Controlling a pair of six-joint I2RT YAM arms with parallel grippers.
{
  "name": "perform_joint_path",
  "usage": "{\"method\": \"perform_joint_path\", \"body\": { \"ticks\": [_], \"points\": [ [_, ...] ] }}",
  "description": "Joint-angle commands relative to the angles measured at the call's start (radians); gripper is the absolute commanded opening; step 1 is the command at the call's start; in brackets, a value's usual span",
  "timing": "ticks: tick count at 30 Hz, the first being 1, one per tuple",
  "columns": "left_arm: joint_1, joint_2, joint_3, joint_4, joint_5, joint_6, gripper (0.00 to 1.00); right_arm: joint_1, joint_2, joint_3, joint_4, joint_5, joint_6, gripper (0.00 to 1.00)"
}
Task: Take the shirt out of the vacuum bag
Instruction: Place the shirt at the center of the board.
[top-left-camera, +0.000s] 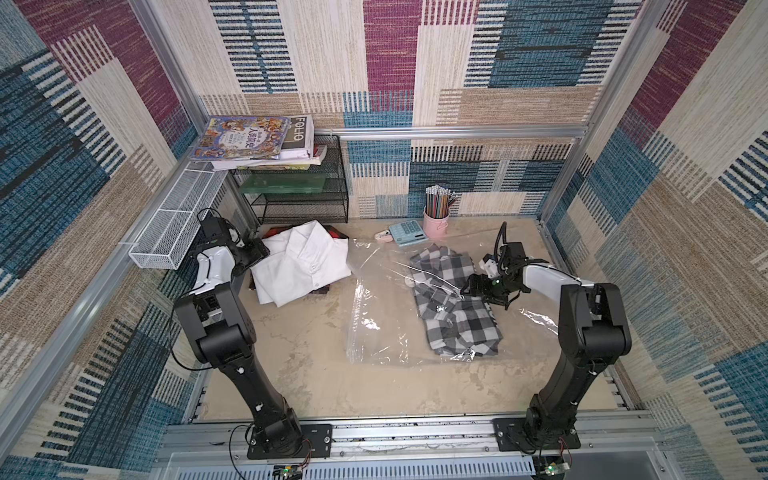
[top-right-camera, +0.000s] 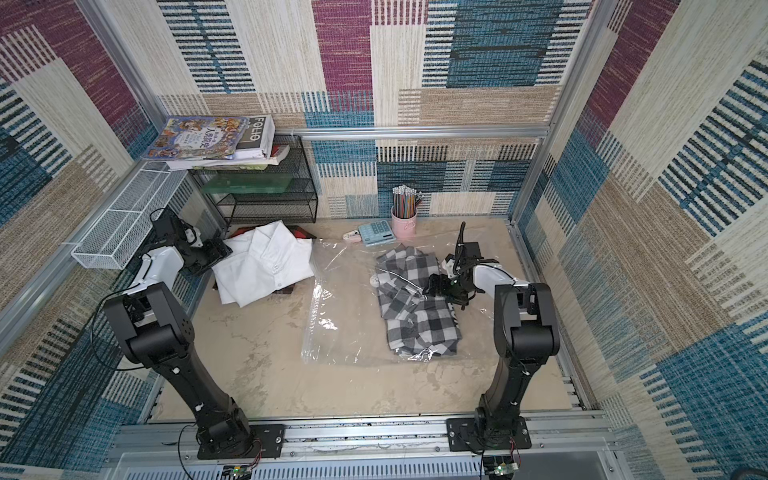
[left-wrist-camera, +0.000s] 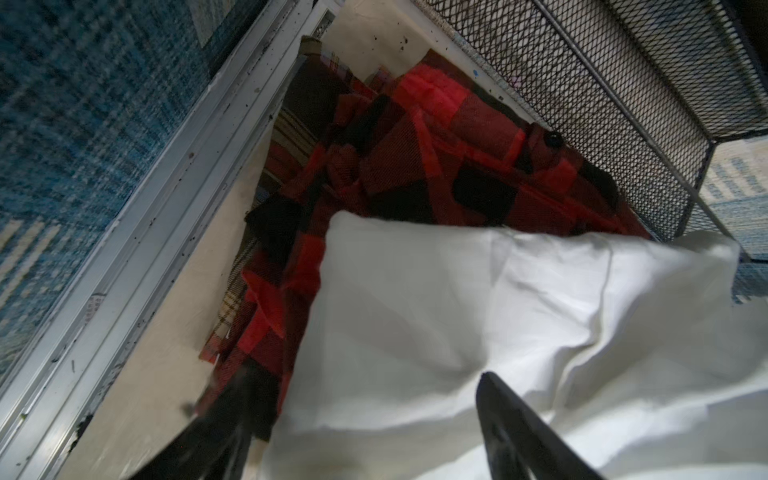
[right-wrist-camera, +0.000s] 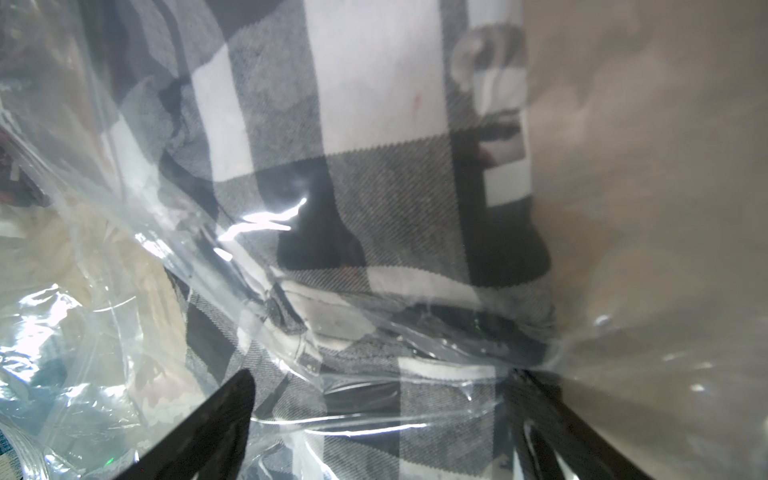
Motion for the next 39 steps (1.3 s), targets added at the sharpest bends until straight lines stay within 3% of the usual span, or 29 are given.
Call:
{"method": "perform_joint_path", "body": {
  "ticks": [1,4,8,11,18,28,39],
  "points": [
    [0.008,0.014,-0.038,-0.062,0.042,0.022,0.69,0.002,0.008,0.002,-0.001,-0.004,-0.013,0.95],
    [0.005,0.028,-0.052,-0.058,0.057,0.022,0.53,0.004,0.008,0.006,-0.004,-0.001,-0.011,0.95],
    [0.005,0.043,-0.017,-0.082,0.063,0.020,0.20,0.004,0.005,0.009,-0.012,0.008,-0.015,0.96],
    [0.001,0.030,0.030,-0.125,0.051,0.030,0.10,0.004,0.003,0.005,-0.012,0.012,-0.011,0.96],
    [-0.010,-0.012,0.094,-0.149,0.080,-0.004,0.05,0.007,0.011,0.018,-0.012,0.013,-0.002,0.96],
    [-0.047,0.062,0.303,-0.218,0.105,-0.046,0.04,0.012,0.031,0.036,-0.023,0.016,-0.003,0.96],
    [-0.090,0.151,0.444,-0.211,0.050,-0.123,0.04,0.016,0.044,0.049,-0.029,0.013,-0.005,0.96]
  ]
}}
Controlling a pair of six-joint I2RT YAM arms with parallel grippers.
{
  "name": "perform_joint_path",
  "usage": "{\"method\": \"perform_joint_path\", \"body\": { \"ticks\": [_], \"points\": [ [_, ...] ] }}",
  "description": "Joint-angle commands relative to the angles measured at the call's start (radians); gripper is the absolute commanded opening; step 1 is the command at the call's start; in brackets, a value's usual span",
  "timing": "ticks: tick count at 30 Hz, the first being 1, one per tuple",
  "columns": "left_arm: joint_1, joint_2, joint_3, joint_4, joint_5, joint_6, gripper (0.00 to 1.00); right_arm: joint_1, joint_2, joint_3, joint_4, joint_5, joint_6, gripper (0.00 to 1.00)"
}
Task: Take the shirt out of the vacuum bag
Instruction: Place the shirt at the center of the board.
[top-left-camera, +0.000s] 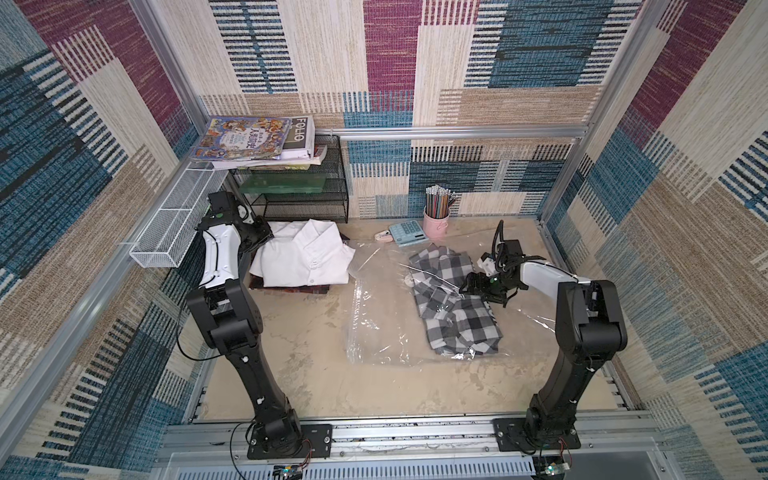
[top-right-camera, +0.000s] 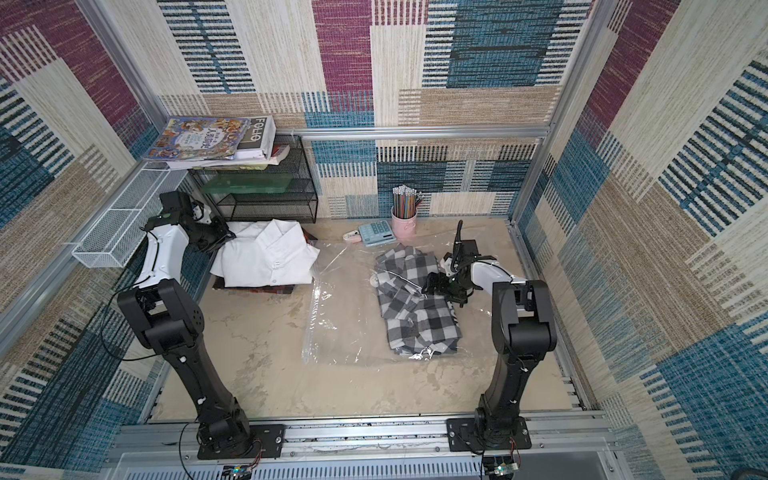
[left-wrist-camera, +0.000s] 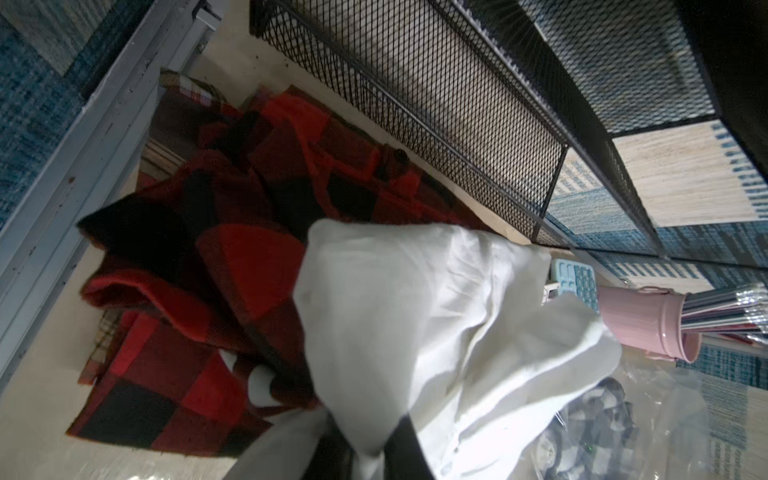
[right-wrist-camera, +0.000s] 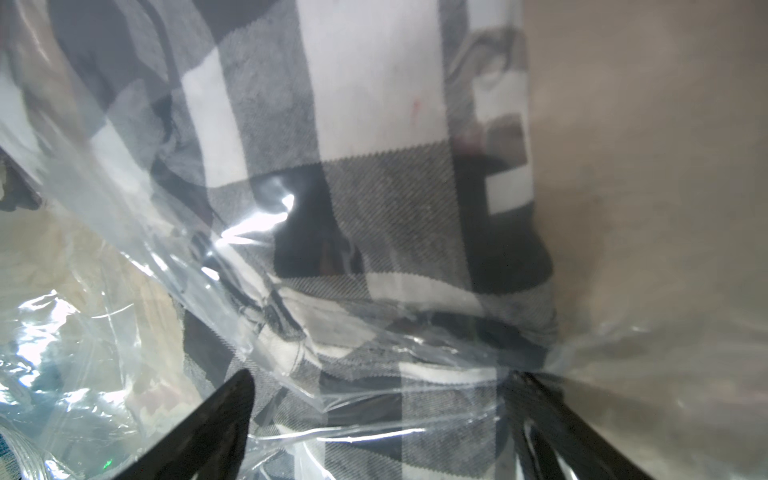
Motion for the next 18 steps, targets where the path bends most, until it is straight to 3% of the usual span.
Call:
{"method": "perform_joint_path", "body": {
  "ticks": [1,18],
  "points": [
    [-0.001,0.028,0.035,0.052,-0.030,-0.044,0.04,0.002,0.009,-0.001,0.000,-0.004,-0.007,0.96],
    [-0.007,0.229,0.355,0.003,-0.081,-0.107,0.04,0.005,0.027,0.023,-0.022,0.004,-0.014,0.96]
  ]
}}
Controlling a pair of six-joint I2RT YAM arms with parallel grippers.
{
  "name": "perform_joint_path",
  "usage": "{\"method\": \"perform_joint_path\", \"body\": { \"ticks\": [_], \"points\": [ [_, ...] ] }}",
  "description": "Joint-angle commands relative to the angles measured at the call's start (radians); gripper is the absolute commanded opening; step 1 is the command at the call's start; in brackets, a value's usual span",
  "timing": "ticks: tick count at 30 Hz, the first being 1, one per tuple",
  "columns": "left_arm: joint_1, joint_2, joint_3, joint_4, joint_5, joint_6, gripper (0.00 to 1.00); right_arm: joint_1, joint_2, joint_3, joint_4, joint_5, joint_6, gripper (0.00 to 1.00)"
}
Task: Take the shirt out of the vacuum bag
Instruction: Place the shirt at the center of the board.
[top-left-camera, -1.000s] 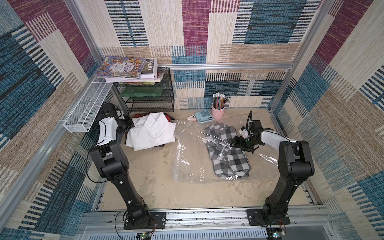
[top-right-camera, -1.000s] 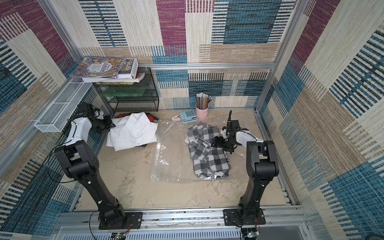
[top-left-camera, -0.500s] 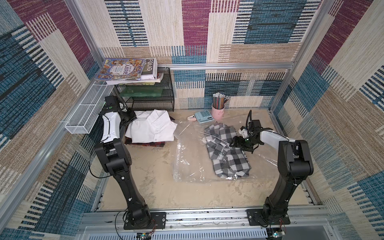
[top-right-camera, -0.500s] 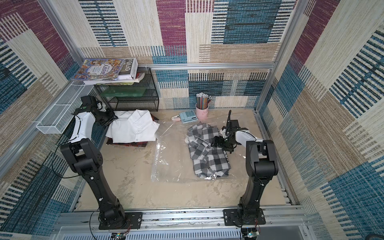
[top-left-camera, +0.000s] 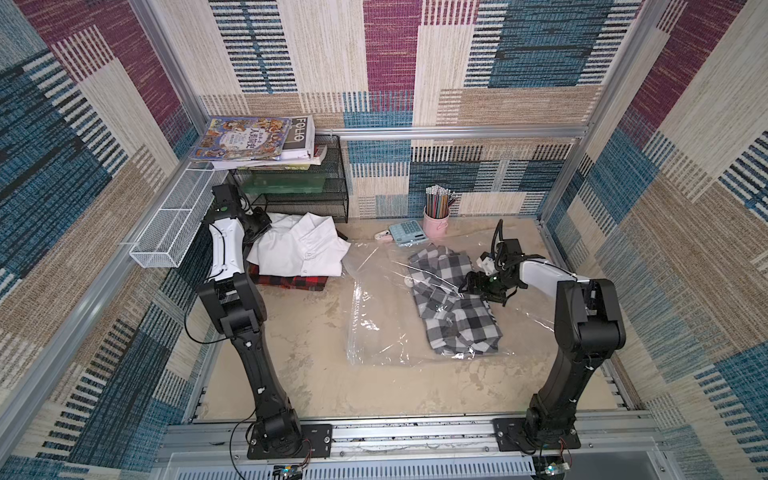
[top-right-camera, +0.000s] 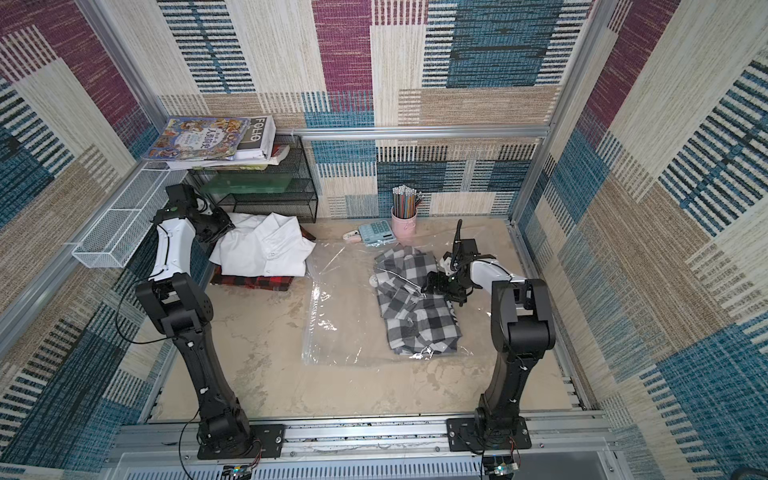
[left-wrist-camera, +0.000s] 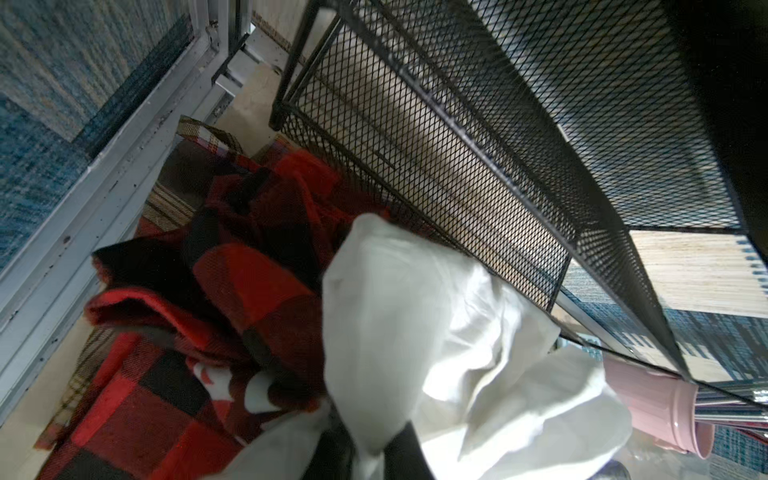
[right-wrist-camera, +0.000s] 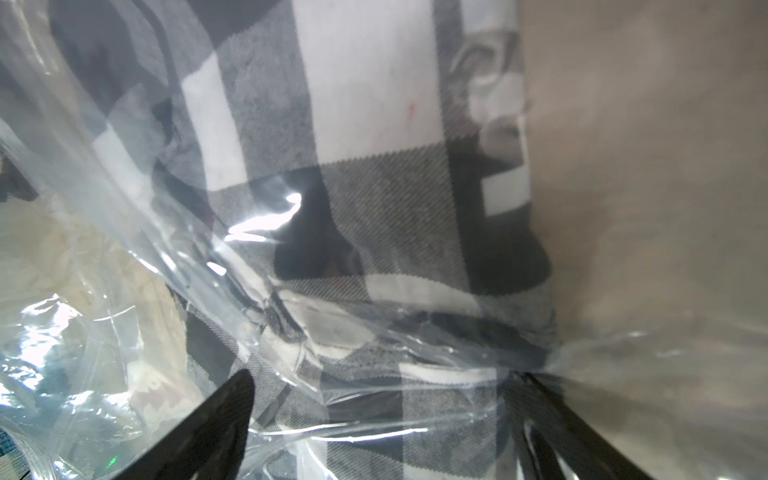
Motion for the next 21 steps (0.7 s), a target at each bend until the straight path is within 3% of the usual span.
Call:
{"method": "perform_joint_path", "body": {
  "ticks": [1,4,6,8,10,13,18,21],
  "points": [
    [0.001,0.020,0.047,0.022,-0.027,-0.014,0.04,0.004,0.014,0.004,-0.012,0.009,-0.014,0.96],
    [-0.001,0.039,0.042,0.017,-0.040,-0.019,0.05,0.007,0.020,0.009,-0.013,0.009,-0.012,0.96],
    [-0.005,0.056,0.043,0.017,-0.048,-0.026,0.12,0.011,0.022,0.013,-0.015,0.011,-0.012,0.96],
    [-0.011,0.067,0.048,0.017,-0.058,-0.027,0.36,0.013,0.019,0.012,-0.017,0.015,-0.013,0.96],
    [-0.020,0.066,0.050,0.017,-0.064,-0.029,0.49,0.011,0.012,0.009,-0.014,0.021,-0.012,0.96],
    [-0.039,0.042,0.051,0.018,-0.079,-0.026,0.61,-0.008,0.000,-0.001,-0.009,0.015,0.000,0.96],
    [-0.079,-0.028,0.026,0.016,-0.141,-0.021,0.72,-0.056,-0.031,-0.030,0.001,0.020,0.033,0.96],
    [-0.100,-0.084,-0.030,0.017,-0.226,-0.016,0.90,-0.090,-0.039,-0.052,-0.017,0.057,0.044,0.96]
  ]
}}
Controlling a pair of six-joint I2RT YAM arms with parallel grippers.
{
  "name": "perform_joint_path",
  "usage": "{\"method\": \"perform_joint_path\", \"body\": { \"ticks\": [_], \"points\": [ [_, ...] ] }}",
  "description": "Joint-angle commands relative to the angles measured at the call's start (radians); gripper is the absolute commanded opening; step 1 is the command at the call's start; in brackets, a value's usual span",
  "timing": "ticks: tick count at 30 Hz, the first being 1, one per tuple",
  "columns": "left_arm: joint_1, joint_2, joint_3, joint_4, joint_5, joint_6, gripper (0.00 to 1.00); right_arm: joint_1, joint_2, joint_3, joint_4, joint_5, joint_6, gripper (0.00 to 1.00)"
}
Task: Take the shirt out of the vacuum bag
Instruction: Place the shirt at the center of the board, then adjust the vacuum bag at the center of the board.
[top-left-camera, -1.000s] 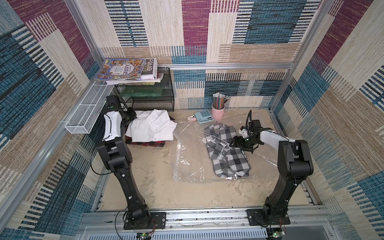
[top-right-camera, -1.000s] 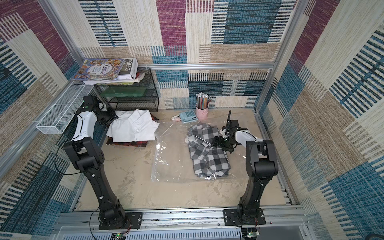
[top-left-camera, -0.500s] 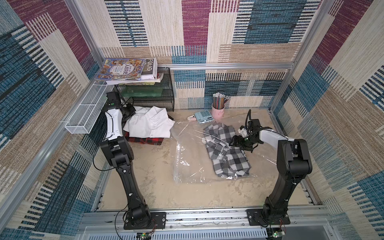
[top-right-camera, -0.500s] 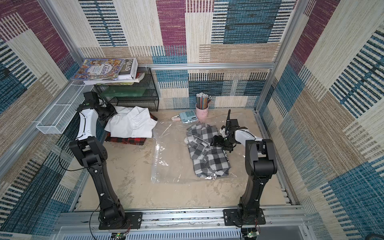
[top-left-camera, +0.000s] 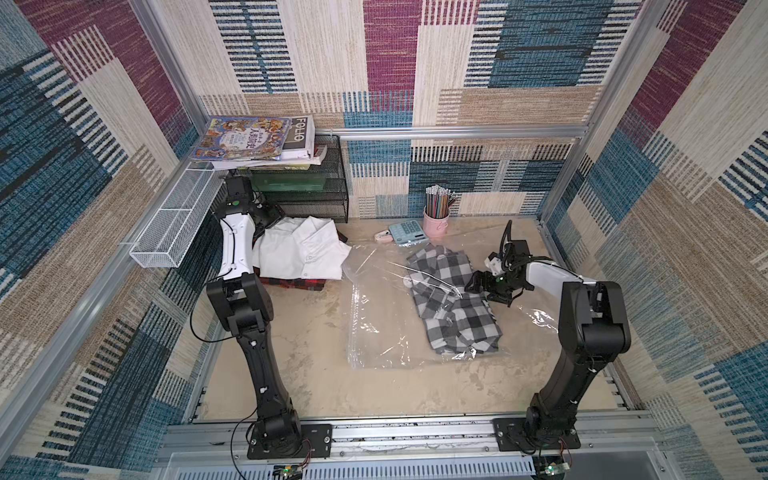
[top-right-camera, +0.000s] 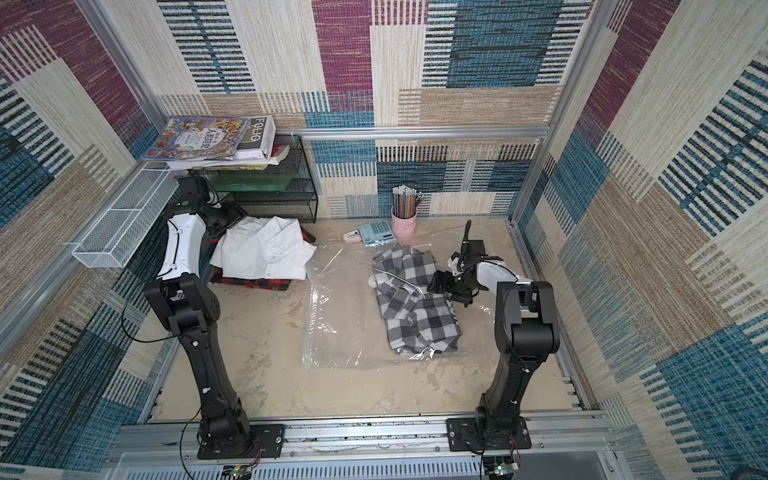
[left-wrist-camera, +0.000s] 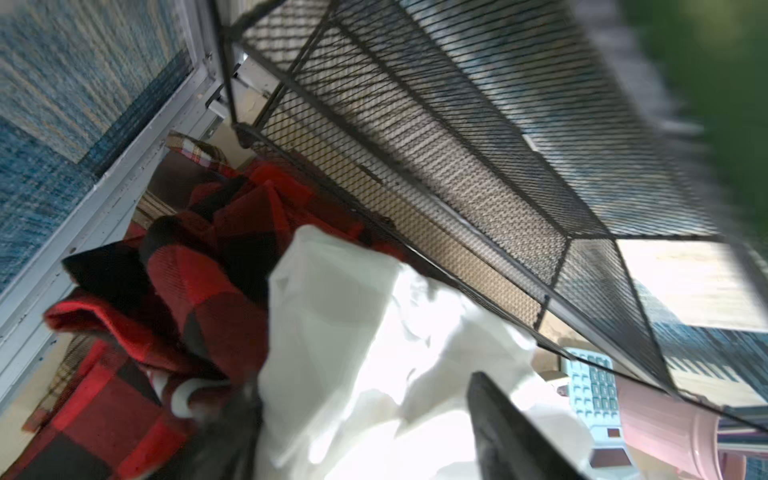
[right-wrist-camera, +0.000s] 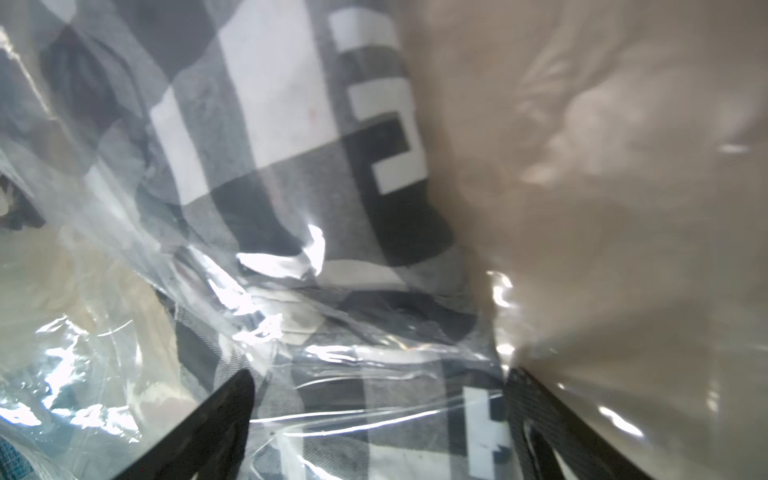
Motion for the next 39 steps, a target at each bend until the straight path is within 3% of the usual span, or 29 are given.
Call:
{"method": "perform_joint_path", "body": {
  "ticks": [1,2,7,14,19,29,34,39],
  "points": [
    [-0.013,-0.054,-0.053,0.021,-0.121,0.008,0.94,-0.033,-0.011,-0.027,-0.030,0.054,0.022,0.96],
    [-0.011,-0.069,-0.071,0.021,-0.143,0.003,0.99,-0.049,-0.015,-0.041,-0.030,0.064,0.028,0.96],
    [-0.011,-0.127,-0.148,0.011,-0.195,-0.001,0.99,-0.136,-0.064,-0.132,0.003,0.067,0.038,0.97],
    [-0.010,-0.163,-0.233,0.031,-0.245,0.014,0.99,-0.150,-0.131,-0.176,0.021,0.045,0.027,0.97],
    [-0.007,-0.169,-0.258,-0.013,-0.363,0.009,1.00,-0.160,-0.173,-0.178,-0.005,0.058,0.021,0.96],
    [-0.005,-0.398,-0.521,0.107,-0.359,-0.022,1.00,-0.188,-0.277,-0.174,-0.028,0.066,0.042,0.96],
    [-0.039,-0.547,-0.713,0.134,-0.312,-0.040,0.99,-0.129,-0.322,-0.156,-0.035,-0.004,0.014,0.96],
    [-0.133,-0.707,-0.921,0.173,-0.219,-0.065,0.99,0.021,-0.300,-0.095,-0.095,0.114,0.004,0.96]
  ]
}}
